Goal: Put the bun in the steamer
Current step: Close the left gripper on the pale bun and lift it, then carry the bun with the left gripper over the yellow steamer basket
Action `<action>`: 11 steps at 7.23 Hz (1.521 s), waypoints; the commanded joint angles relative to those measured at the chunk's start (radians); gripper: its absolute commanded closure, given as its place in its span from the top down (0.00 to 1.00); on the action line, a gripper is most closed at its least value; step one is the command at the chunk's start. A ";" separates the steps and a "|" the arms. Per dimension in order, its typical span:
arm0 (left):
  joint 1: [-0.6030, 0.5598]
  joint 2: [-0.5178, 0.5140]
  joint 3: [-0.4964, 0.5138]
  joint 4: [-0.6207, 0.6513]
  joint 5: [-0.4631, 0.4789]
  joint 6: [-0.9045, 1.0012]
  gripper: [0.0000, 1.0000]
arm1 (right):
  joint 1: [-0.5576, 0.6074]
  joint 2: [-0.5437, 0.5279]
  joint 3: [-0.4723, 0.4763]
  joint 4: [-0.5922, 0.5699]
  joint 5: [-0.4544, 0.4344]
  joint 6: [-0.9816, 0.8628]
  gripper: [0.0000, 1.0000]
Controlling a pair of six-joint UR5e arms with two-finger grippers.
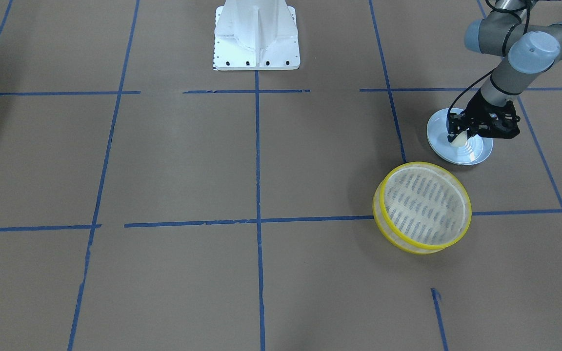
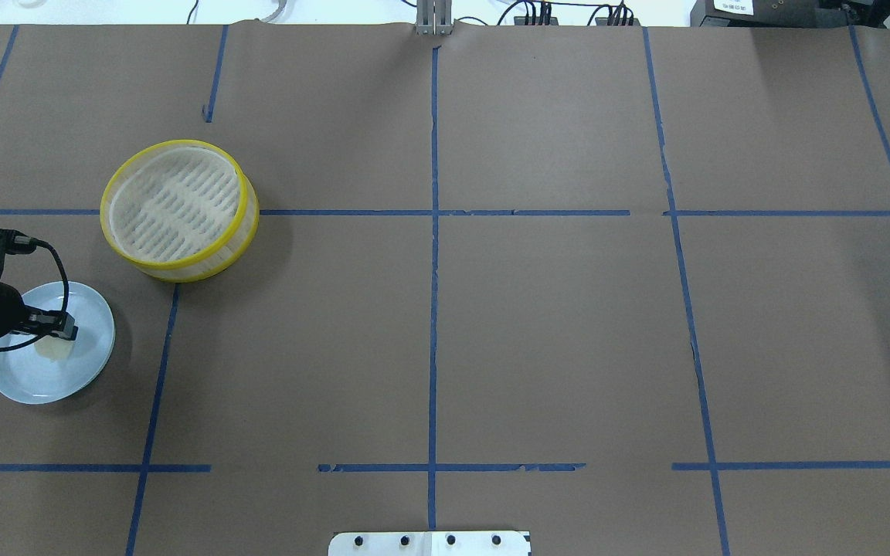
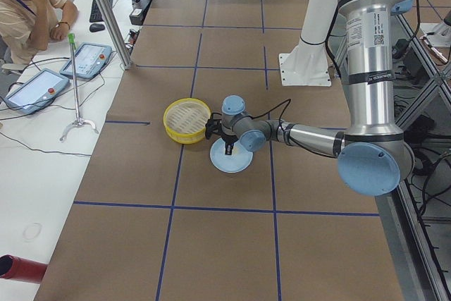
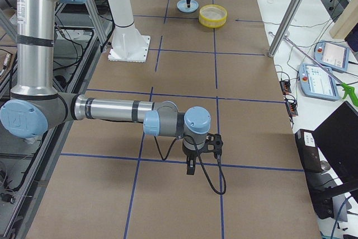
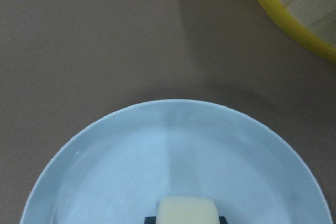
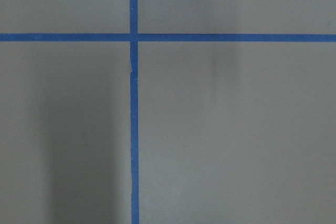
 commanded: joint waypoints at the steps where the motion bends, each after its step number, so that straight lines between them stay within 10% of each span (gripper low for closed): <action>1: -0.062 -0.009 -0.072 0.003 -0.004 -0.001 0.37 | 0.000 0.000 0.000 0.000 0.000 0.000 1.00; 5: -0.216 -0.230 -0.039 0.100 -0.070 -0.046 0.31 | 0.000 0.000 0.000 0.000 0.000 0.000 1.00; 8: -0.190 -0.522 0.246 0.185 -0.062 -0.131 0.32 | 0.000 0.000 0.000 0.000 0.000 0.000 1.00; 11: -0.096 -0.530 0.282 0.188 0.022 -0.172 0.33 | 0.000 0.000 0.000 0.000 0.000 0.000 1.00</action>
